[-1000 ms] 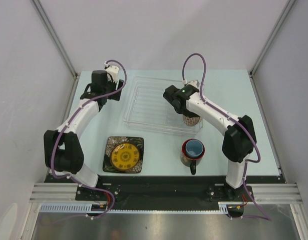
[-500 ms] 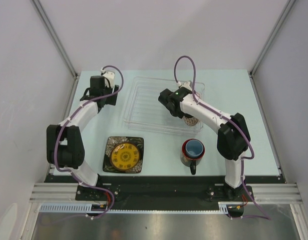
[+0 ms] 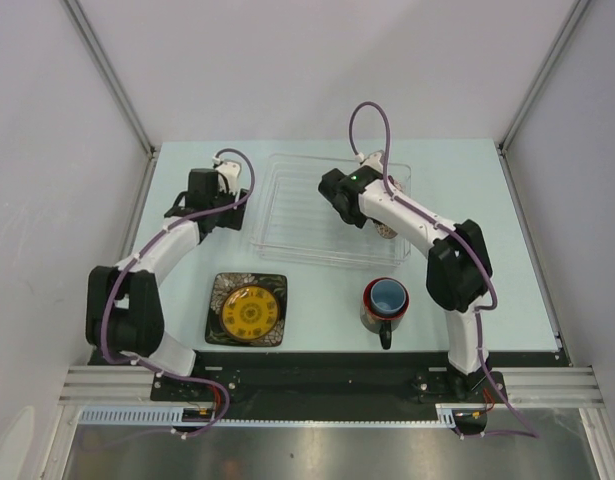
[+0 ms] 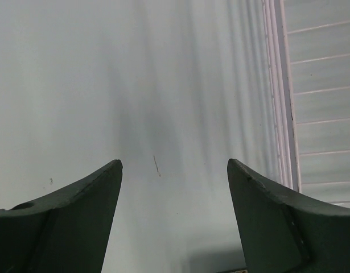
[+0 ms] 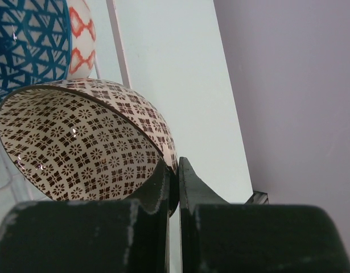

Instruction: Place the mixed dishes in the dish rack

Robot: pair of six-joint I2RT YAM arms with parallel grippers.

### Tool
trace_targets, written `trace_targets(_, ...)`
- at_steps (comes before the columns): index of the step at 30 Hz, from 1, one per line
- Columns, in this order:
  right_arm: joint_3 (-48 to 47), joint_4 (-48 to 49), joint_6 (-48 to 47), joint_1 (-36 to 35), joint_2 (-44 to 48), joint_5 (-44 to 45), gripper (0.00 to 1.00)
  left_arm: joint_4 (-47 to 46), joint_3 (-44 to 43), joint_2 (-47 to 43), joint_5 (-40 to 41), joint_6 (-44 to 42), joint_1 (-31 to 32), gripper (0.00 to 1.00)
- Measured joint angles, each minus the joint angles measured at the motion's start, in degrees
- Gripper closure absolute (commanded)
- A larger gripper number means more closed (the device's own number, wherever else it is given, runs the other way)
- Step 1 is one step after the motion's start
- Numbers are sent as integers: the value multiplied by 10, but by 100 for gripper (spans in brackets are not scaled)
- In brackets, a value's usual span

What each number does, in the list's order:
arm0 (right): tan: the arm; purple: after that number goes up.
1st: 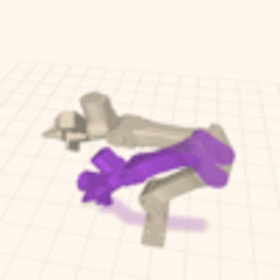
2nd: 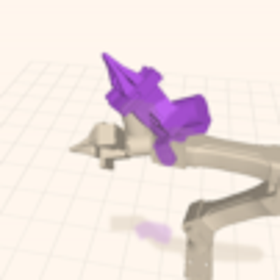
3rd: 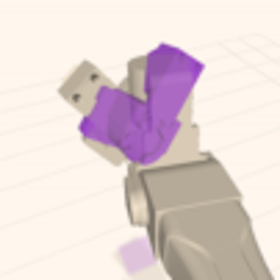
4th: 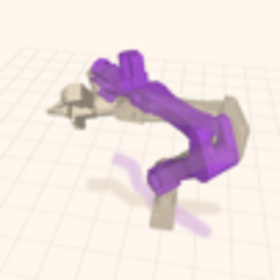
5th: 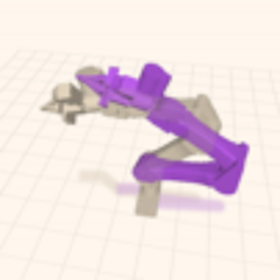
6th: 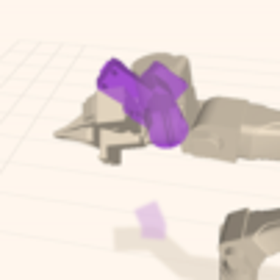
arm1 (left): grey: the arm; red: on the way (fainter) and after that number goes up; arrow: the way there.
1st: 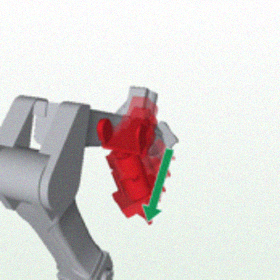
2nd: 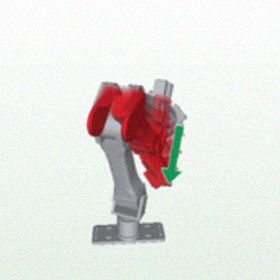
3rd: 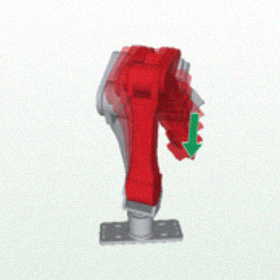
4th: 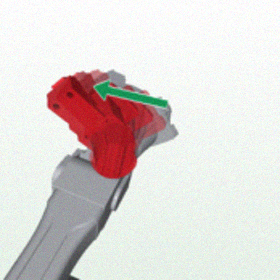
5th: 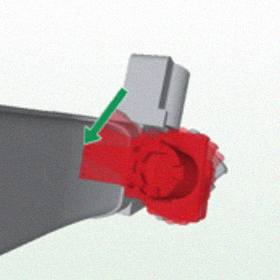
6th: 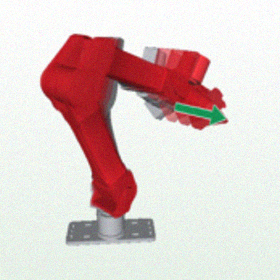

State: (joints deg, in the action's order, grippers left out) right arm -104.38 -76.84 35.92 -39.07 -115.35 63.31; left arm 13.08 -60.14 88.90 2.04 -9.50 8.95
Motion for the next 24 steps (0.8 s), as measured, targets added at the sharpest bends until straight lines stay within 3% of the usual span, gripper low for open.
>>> trace_targets(12,-44,0,-5,52,-83,7,100,17,9,-61,-37,12,9,21)
trace_targets(24,-43,-5,-12,51,-89,3,98,30,34,-64,-49,25,85,21)
